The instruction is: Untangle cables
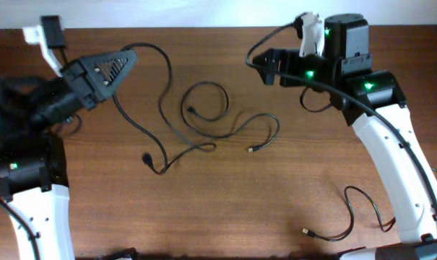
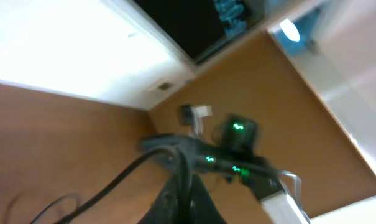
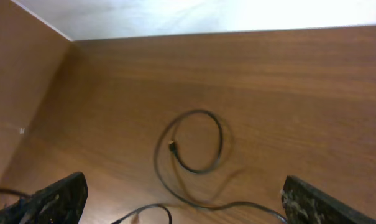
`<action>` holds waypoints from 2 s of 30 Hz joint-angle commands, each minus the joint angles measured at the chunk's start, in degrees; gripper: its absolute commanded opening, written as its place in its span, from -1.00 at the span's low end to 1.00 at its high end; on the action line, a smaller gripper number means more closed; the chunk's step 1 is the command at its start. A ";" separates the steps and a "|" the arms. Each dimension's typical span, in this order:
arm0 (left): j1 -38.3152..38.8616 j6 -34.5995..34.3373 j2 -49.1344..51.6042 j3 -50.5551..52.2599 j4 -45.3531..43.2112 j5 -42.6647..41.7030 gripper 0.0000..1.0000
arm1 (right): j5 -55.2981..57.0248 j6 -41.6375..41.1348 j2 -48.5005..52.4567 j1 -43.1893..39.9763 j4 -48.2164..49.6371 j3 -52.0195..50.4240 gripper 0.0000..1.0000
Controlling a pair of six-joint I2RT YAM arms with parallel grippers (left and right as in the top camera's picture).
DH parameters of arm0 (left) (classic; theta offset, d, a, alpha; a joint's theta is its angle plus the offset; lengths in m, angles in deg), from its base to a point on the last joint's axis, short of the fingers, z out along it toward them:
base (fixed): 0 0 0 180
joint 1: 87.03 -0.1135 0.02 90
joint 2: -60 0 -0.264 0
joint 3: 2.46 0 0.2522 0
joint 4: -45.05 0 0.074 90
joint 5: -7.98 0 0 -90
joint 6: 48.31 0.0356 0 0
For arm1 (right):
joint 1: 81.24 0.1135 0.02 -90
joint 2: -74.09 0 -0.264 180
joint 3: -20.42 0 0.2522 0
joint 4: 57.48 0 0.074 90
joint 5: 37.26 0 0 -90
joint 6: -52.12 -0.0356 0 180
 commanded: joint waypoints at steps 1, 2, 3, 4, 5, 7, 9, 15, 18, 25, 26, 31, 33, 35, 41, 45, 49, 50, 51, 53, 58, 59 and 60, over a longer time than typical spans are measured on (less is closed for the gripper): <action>3.61 20.33 -0.13 0.09 20.06 22.91 -0.97 | 2.01 2.86 -0.79 -0.31 -3.02 0.55 0.97; 6.14 23.39 -0.11 0.09 25.68 31.67 -0.96 | 3.65 3.17 -1.18 -0.33 -4.50 0.55 0.97; 8.87 24.59 -0.11 0.09 29.03 39.93 -0.96 | 8.66 1.79 -1.79 -0.33 -6.97 0.55 0.97; 12.63 24.72 -0.11 0.09 31.39 50.73 -0.93 | 14.21 0.07 -2.34 -0.33 -9.64 0.55 0.97; 15.10 25.00 -0.11 0.09 31.89 56.22 -0.90 | 17.99 -0.28 -2.75 -0.33 -12.37 0.55 0.97; 20.17 28.26 -0.11 0.09 32.65 63.19 -0.89 | 20.44 -0.26 -3.52 -0.33 -19.08 0.55 0.97; 26.45 30.93 -0.09 0.09 38.51 74.47 -0.85 | 20.37 -0.31 -3.58 -0.33 -25.68 0.55 0.97; 32.06 32.35 2.80 0.09 48.39 83.60 -0.10 | 11.06 -0.31 -3.61 -0.33 -32.41 0.55 0.98; 32.06 32.35 3.78 0.09 51.95 83.41 0.02 | 21.46 -7.63 -3.82 -4.09 -38.36 0.55 0.98; 32.06 32.35 3.72 0.09 53.62 76.11 0.06 | 22.53 -11.02 -9.18 -18.25 -50.21 -2.71 0.98; 32.06 32.35 3.72 0.09 53.59 75.34 0.06 | 22.58 -11.06 -11.39 -18.27 -50.16 -4.61 0.98; 32.06 32.35 3.74 0.09 53.66 74.29 0.08 | 25.40 -12.55 -23.28 -18.32 -51.12 -18.88 0.98; 32.06 32.35 3.74 0.09 53.66 72.89 0.31 | 26.62 -18.34 -27.82 -18.32 -50.49 -27.74 0.97; 32.06 32.37 3.72 0.09 53.66 72.78 0.33 | 26.91 -19.37 -29.35 -18.32 -47.47 -34.36 0.98; 32.06 32.35 3.74 0.09 53.64 71.84 0.33 | 28.44 -26.45 -26.67 -18.32 -41.07 -38.05 0.97; 32.06 32.37 3.74 0.09 53.62 71.56 0.34 | 37.46 -22.38 -25.16 -18.32 -37.68 -38.05 0.98; 32.06 32.33 3.74 0.09 52.52 71.91 0.35 | 28.61 -16.74 -22.58 -18.38 -37.57 -38.05 0.98; 32.06 32.35 3.74 0.09 52.35 71.89 0.34 | 27.04 -17.20 -21.46 -18.71 -38.49 -38.05 0.98; 32.06 32.37 3.74 0.09 52.48 71.91 0.35 | 25.68 -17.84 -19.85 -19.96 -39.85 -38.05 0.98; 32.06 34.01 3.74 0.09 53.22 71.93 0.35 | 23.10 -18.21 -15.78 -24.72 -43.41 -38.05 0.98; 32.06 34.95 3.74 0.09 53.37 71.95 0.35 | 20.33 -12.59 -10.73 -36.72 -47.43 -38.05 0.77; 32.06 34.95 3.74 0.09 53.42 71.93 0.36 | 20.37 -12.55 -10.73 -37.64 -47.15 -38.05 0.46; 32.06 34.95 3.74 0.09 53.42 71.93 0.36 | 20.52 -12.37 -10.73 -38.97 -46.38 -38.05 0.62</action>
